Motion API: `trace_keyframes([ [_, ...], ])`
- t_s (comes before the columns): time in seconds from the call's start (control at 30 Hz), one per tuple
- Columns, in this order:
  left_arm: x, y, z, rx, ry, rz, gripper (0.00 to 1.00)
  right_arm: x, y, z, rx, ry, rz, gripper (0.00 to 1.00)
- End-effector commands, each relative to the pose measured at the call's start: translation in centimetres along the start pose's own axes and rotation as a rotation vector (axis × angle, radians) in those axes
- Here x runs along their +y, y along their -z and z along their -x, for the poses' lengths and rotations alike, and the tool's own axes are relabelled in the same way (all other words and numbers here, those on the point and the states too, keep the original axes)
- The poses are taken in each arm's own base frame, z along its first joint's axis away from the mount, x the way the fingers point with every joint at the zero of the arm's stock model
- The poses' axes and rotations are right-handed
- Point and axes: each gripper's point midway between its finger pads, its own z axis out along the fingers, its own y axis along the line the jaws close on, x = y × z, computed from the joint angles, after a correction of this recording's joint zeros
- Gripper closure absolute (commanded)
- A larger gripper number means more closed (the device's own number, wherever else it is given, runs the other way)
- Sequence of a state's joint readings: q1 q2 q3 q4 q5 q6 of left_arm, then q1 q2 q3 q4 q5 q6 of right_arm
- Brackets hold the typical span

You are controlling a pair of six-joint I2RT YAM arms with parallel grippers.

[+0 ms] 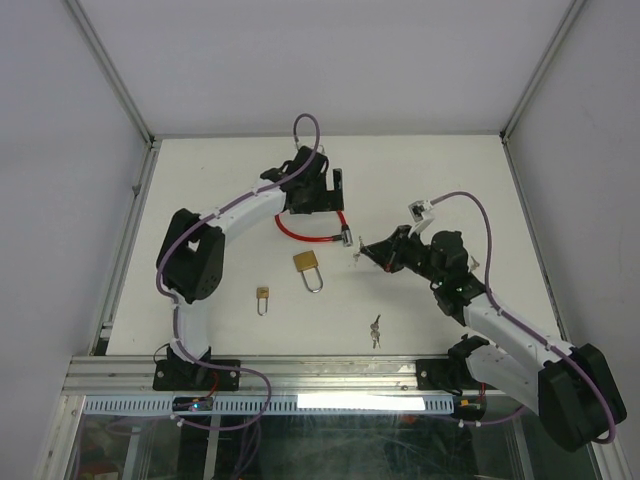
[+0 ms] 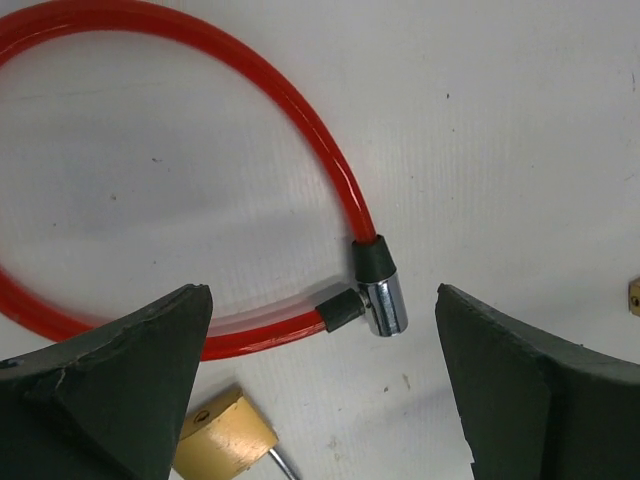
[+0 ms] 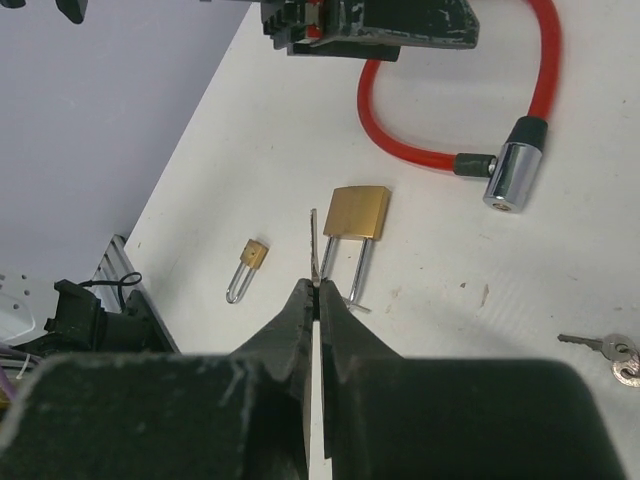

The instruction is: Unlock with the key

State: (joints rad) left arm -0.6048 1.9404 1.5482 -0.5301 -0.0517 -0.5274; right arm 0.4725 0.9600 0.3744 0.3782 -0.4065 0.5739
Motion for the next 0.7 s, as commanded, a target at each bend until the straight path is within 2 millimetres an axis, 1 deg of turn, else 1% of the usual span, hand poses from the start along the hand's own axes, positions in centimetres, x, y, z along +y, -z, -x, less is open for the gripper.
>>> trace_keyframes([
  [0.0, -2.3, -1.2, 1.1, -0.022, -0.002, 0.011, 0.03, 0.1, 0.4, 1.8, -0.075, 0.033, -0.018, 1.0],
  [0.07, -3.2, -2.0, 0.5, -0.013, -0.023, 0.023, 0.05, -0.3, 0.5, 1.8, -0.08, 0.03, -0.038, 1.0],
  [0.2, -3.7, -3.5, -0.6, 0.013, -0.051, 0.064, 0.1, -1.2, 0.6, 1.9, -0.088, 0.014, -0.087, 1.0],
  [0.33, -3.2, -4.5, -2.2, 0.048, -0.072, 0.119, 0.16, -1.7, 0.7, 1.9, -0.093, 0.003, -0.116, 1.0],
  [0.47, -2.9, -4.9, -3.5, 0.073, -0.09, 0.151, 0.24, -1.9, 0.8, 1.9, -0.096, -0.005, -0.13, 1.0],
  [0.6, -3.1, -5.5, -4.8, 0.099, -0.106, 0.158, 0.31, -2.0, 0.8, 1.8, -0.093, -0.01, -0.131, 1.0],
  [0.67, -3.2, -5.8, -5.1, 0.103, -0.109, 0.159, 0.34, -2.0, 0.7, 1.7, -0.091, -0.014, -0.129, 1.0],
])
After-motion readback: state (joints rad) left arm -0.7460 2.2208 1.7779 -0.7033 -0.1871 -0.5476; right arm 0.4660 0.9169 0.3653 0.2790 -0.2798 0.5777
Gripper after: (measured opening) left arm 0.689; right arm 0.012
